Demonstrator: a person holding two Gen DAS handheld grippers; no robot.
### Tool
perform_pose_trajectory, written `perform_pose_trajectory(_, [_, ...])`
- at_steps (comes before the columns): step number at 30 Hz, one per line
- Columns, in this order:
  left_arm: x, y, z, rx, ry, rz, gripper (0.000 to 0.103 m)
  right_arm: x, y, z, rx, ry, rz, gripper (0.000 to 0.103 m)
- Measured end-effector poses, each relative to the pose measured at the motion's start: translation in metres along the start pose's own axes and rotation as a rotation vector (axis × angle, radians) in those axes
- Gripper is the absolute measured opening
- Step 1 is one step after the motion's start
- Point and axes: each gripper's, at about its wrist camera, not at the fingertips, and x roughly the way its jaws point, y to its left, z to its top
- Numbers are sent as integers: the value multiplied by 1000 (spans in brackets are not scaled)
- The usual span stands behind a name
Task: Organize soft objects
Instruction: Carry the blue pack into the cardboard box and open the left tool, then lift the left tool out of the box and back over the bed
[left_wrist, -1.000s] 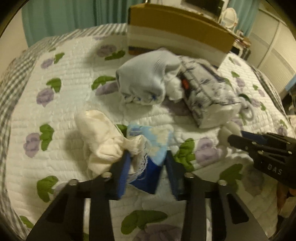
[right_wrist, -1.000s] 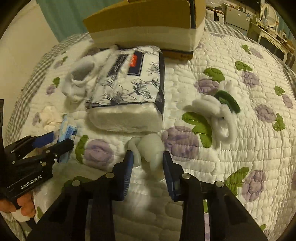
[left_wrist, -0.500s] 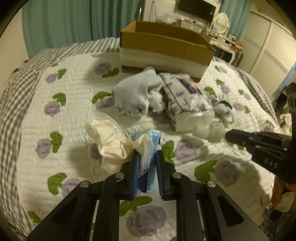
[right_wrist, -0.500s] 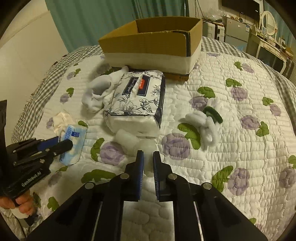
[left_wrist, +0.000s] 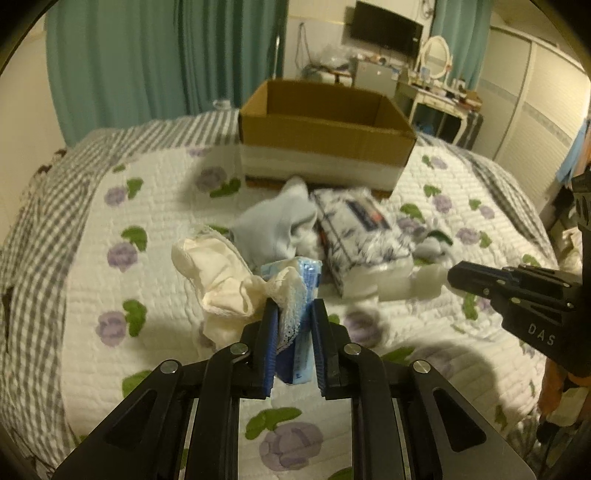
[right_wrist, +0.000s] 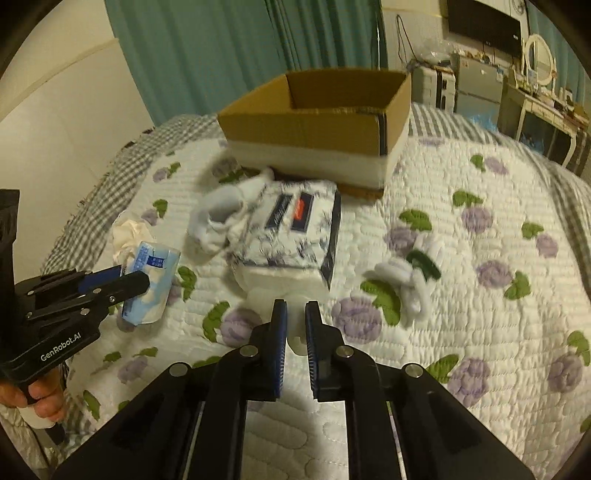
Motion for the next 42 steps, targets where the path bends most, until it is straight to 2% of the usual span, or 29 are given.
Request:
perform_pose_trajectory(5, [-19, -6, 17, 21, -44, -4, 16, -23, 7, 13, -24, -51, 10, 8])
perform_pose_trajectory(8, [-31, -13, 39, 38, -84, -16, 16, -43, 11, 31, -43, -104, 20, 8])
perform_pose_trajectory(14, [-41, -26, 94, 92, -177, -25, 16, -73, 10, 93, -86, -215, 15, 8])
perform_pose_trajectory(18, [-27, -30, 141, 99, -215, -69, 16, -69, 3, 142, -111, -258, -8, 8])
perform_pose_trajectory(21, [-2, -31, 173, 116, -210, -72, 16, -53, -10, 174, -104, -265, -29, 8])
perform_pose_trajectory(26, [52, -31, 207, 149, -170, -71, 16, -20, -44, 207, -43, -265, -41, 8])
perform_pose_trajectory(30, [90, -37, 213, 196, -131, -84, 18, 15, -70, 217, 16, -241, -40, 9])
perform_pose_trajectory(31, [95, -37, 211, 207, -128, -73, 23, 21, -73, 218, 27, -233, -36, 9])
perform_pose_trajectory(33, [110, -36, 210, 227, -102, -48, 24, 37, -79, 215, 51, -216, -27, 13])
perform_pose_trajectory(37, [128, -25, 211, 186, -36, -51, 31, 52, -84, 216, 81, -200, -16, 14])
perform_pose_trajectory(40, [124, -18, 211, 143, -22, -71, 32, 50, -83, 216, 80, -206, -37, 26])
perform_pose_trajectory(41, [120, -17, 211, 141, -24, -71, 32, 47, -82, 216, 80, -212, -39, 33])
perform_pose_trajectory(42, [112, -18, 211, 146, -32, -64, 32, 42, -82, 216, 83, -221, -42, 44])
